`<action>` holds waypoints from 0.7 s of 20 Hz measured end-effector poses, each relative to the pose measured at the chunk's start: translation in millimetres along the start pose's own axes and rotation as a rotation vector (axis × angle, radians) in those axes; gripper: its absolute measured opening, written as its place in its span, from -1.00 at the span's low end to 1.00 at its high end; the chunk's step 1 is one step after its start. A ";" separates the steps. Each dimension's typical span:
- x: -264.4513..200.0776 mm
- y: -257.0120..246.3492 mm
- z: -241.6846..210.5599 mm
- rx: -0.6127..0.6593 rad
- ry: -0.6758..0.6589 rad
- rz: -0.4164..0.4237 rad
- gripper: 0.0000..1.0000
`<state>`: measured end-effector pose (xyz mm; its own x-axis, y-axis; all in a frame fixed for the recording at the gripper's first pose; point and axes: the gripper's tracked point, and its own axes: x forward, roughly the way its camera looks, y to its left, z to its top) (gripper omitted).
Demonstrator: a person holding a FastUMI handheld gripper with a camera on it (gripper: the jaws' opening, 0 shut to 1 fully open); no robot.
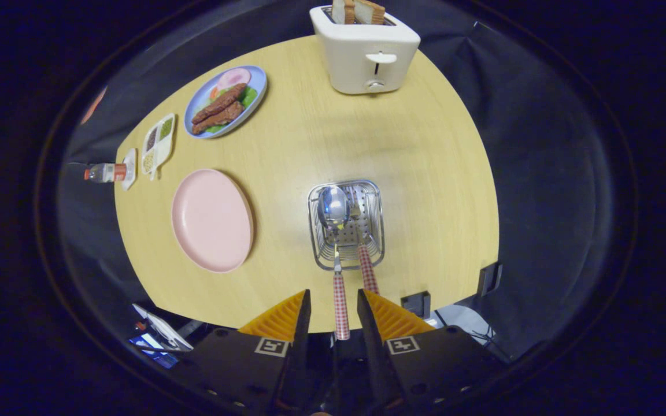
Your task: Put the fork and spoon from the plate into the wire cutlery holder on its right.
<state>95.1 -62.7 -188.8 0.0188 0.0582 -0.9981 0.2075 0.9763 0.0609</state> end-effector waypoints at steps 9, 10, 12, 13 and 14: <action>-71.6 26.1 33.9 -0.068 -0.518 0.141 0.66; -87.5 30.9 37.4 -0.084 -0.604 0.151 0.67; -120.7 45.2 37.0 -0.108 -0.765 0.190 0.77; -137.3 50.3 33.6 -0.125 -0.847 0.207 0.77; -148.7 58.6 30.5 -0.148 -0.925 0.207 0.77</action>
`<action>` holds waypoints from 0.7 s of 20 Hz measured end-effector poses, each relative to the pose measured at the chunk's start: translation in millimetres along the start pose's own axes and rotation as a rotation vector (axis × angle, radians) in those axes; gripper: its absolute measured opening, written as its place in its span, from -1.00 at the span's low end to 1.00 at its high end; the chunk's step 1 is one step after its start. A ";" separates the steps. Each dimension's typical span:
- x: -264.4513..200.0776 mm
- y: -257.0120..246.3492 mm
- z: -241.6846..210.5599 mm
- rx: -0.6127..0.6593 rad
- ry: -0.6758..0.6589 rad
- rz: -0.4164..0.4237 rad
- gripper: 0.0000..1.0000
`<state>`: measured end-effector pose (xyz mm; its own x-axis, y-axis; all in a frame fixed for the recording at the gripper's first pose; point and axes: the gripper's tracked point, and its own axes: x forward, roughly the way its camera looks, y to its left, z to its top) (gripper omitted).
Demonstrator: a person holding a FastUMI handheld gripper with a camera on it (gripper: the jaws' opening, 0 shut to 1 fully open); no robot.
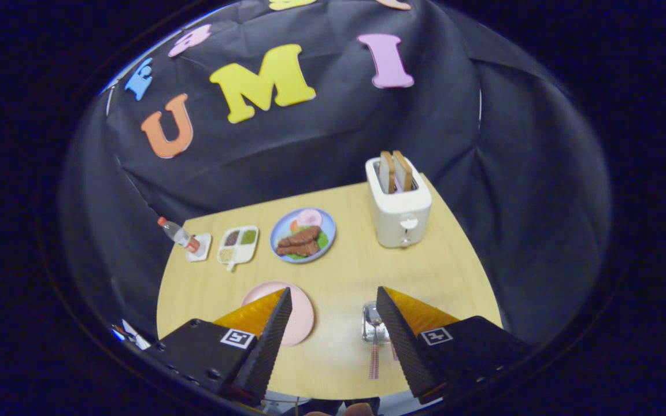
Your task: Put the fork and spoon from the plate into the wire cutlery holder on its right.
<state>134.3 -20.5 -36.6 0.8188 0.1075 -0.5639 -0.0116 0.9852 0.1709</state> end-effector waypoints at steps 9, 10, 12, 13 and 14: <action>-79.6 76.4 60.4 -0.107 -0.510 0.028 0.76; -89.3 80.5 65.8 -0.115 -0.553 0.018 0.78; -106.8 92.5 70.7 -0.134 -0.618 0.015 0.82; -109.3 95.3 76.8 -0.148 -0.657 0.008 0.83; -112.5 100.3 79.2 -0.158 -0.675 -0.001 0.85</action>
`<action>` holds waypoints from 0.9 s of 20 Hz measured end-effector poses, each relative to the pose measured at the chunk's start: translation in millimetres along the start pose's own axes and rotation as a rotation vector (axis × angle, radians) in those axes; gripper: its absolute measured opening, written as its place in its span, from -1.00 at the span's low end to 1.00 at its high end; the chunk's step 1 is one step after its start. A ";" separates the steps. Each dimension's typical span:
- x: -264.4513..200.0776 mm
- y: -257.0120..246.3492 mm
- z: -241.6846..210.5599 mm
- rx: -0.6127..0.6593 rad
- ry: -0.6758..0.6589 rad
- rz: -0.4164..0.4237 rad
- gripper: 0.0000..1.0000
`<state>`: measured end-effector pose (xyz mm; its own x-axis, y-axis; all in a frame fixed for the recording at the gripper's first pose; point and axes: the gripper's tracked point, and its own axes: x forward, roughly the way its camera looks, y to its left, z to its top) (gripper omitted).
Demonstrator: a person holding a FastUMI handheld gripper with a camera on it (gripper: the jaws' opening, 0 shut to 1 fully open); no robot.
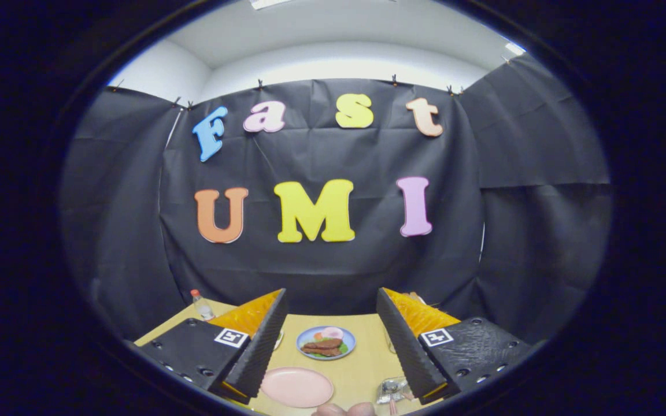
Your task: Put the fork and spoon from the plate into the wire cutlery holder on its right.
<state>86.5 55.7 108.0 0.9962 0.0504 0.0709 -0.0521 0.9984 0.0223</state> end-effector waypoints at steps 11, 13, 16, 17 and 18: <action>-14.8 1.7 -10.6 0.046 -0.001 -0.056 0.85; -16.0 1.0 -8.9 0.042 -0.012 -0.057 0.85; -17.7 1.7 -6.8 0.044 -0.032 -0.055 0.85; -17.4 2.1 -8.4 0.046 -0.033 -0.054 0.85; -16.9 2.3 -8.7 0.047 -0.035 -0.053 0.85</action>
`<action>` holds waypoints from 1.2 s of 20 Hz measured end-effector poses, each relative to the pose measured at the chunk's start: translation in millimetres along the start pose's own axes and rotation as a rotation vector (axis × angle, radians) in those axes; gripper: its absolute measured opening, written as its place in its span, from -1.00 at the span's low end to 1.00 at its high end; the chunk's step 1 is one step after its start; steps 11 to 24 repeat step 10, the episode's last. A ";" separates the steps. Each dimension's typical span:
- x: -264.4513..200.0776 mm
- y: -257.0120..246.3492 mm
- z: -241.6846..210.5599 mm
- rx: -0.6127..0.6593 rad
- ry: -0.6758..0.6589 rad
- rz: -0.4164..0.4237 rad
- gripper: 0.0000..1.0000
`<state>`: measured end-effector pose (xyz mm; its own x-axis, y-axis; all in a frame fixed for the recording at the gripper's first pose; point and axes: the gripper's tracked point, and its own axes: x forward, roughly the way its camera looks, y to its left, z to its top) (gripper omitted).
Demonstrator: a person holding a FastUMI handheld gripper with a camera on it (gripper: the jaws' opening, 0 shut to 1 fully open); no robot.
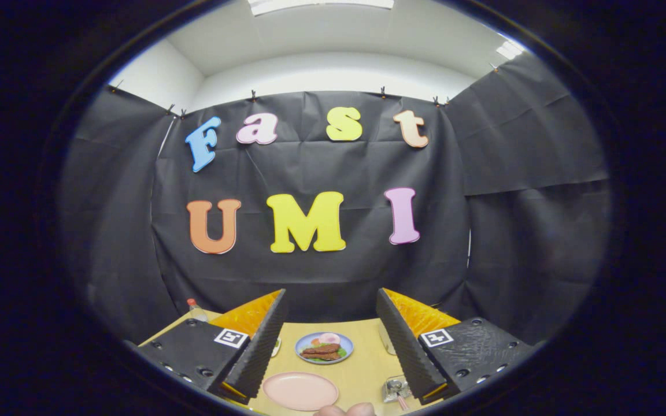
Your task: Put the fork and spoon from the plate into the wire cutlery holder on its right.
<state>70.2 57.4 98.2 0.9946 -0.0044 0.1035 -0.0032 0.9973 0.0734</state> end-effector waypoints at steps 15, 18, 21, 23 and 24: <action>-2.9 -2.5 0.8 -0.005 -0.014 -0.035 0.85; -2.9 -2.5 0.8 -0.005 -0.014 -0.035 0.85; -2.9 -2.5 0.8 -0.005 -0.014 -0.035 0.85; -2.9 -2.5 0.8 -0.005 -0.014 -0.035 0.85; -2.9 -2.5 0.8 -0.005 -0.014 -0.035 0.85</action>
